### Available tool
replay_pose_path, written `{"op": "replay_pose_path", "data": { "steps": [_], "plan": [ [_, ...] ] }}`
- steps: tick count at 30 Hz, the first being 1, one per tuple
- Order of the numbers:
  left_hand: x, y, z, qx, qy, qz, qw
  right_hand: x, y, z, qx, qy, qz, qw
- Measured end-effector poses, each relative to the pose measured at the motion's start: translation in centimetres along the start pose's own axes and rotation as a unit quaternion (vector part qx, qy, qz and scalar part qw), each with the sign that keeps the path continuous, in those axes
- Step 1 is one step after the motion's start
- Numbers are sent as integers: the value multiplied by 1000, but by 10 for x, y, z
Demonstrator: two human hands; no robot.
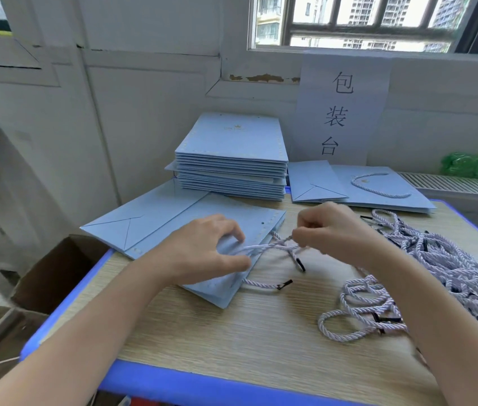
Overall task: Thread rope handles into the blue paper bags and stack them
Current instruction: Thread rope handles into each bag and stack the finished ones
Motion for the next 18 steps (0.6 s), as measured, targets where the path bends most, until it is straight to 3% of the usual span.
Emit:
{"op": "replay_pose_path", "data": {
  "steps": [2, 6, 12, 15, 18],
  "plan": [
    [4, 2, -3, -5, 0, 35, 999, 1, 9, 10, -22, -20, 23, 999],
    [5, 7, -6, -5, -10, 107, 994, 0, 5, 20, -33, -51, -32, 998],
    [6, 8, -6, -24, -8, 131, 991, 5, 1, 18, -62, -17, -17, 998],
    [6, 8, -6, -24, -8, 128, 991, 4, -9, 15, -14, 14, -77, 997],
    [6, 7, -5, -25, -10, 127, 991, 0, -19, 9, -64, 36, -131, 989]
  ]
}}
Point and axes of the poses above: each hand's wrist, its own x-axis towards the middle knuckle, its own y-axis out of the back of the hand, z = x × y, the point moved 6 cm from there along x, towards the middle knuckle, and after that the axes turned 6 degrees about -x, right-handed, at the moved point
